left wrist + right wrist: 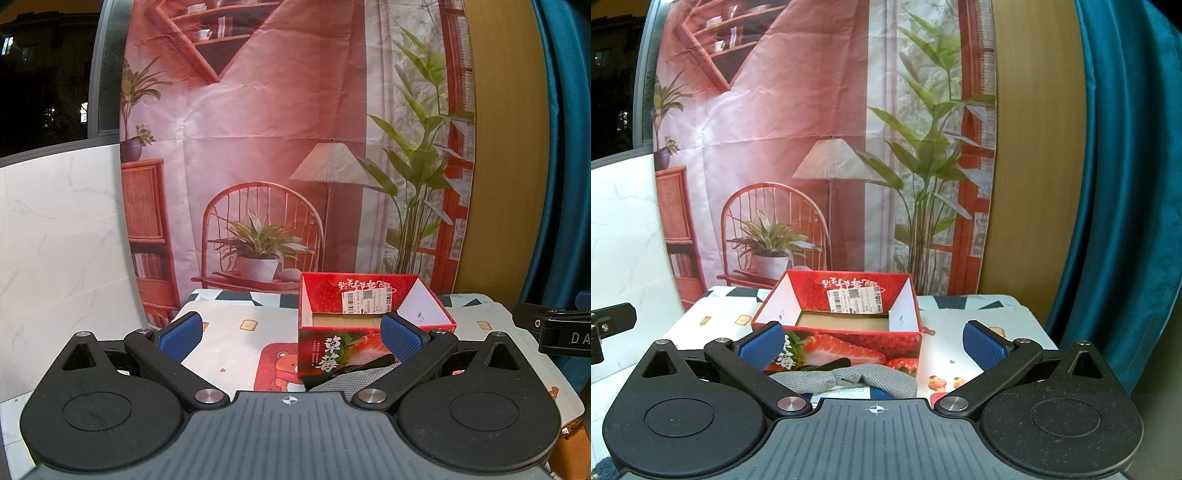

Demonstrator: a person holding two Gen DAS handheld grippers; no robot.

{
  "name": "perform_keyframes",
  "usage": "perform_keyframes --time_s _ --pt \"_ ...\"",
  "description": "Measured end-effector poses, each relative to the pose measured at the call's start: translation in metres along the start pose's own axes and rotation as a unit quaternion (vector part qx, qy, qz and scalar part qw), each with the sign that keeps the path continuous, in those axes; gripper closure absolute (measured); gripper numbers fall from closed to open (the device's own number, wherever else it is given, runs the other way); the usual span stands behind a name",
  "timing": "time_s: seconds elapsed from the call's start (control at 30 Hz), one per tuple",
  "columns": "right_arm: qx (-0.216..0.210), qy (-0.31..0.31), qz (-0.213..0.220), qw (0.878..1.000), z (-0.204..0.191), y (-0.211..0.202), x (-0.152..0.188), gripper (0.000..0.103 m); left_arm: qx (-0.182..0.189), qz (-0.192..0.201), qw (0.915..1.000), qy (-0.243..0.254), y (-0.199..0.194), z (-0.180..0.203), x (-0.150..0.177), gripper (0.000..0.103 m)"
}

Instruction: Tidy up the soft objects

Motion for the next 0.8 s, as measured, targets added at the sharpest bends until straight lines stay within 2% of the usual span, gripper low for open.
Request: perform_keyframes --time_s 0.8 --pt "0.001 0.002 -0.001 1.0 -0.004 0.0023 0.0021 0.0 0.001 -0.006 1.0 -0.002 0.0015 0.0012 0.0013 0.0"
Point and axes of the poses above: each gripper's, at about its wrist camera, not at the fingertips, and y roughly the way its jaws point, z to its right, x to its underside, the point moved 5 cm from there along y, roughly the way its jaws point
